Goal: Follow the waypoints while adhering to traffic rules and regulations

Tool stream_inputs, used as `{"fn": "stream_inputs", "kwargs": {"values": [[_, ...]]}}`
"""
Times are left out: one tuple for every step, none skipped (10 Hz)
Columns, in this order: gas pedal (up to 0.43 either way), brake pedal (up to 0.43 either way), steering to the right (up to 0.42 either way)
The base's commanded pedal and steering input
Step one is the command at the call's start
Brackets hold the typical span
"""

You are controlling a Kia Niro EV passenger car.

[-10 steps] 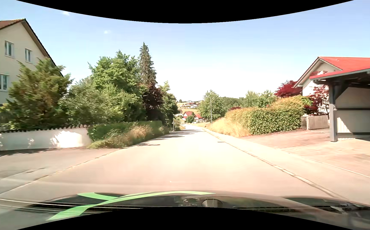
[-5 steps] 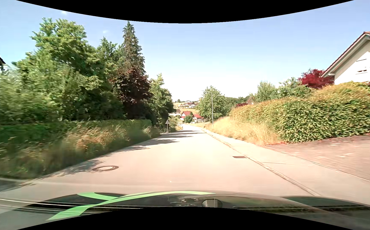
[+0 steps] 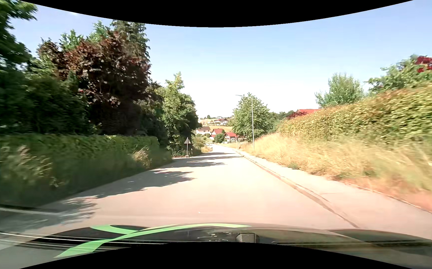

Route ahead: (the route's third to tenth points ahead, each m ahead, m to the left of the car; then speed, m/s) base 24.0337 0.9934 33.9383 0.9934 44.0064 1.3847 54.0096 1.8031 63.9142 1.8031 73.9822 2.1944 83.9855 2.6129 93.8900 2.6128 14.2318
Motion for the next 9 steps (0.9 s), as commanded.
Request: {"fn": "stream_inputs", "kwargs": {"values": [[0.0,0.0,0.0],[0.0,0.0,0.003],[0.0,0.0,0.003],[0.0,0.0,0.003],[0.0,0.0,0.002],[0.0,0.0,0.0],[0.0,0.0,0.0],[0.02,0.0,0.0],[0.028,0.0,0.0]]}}
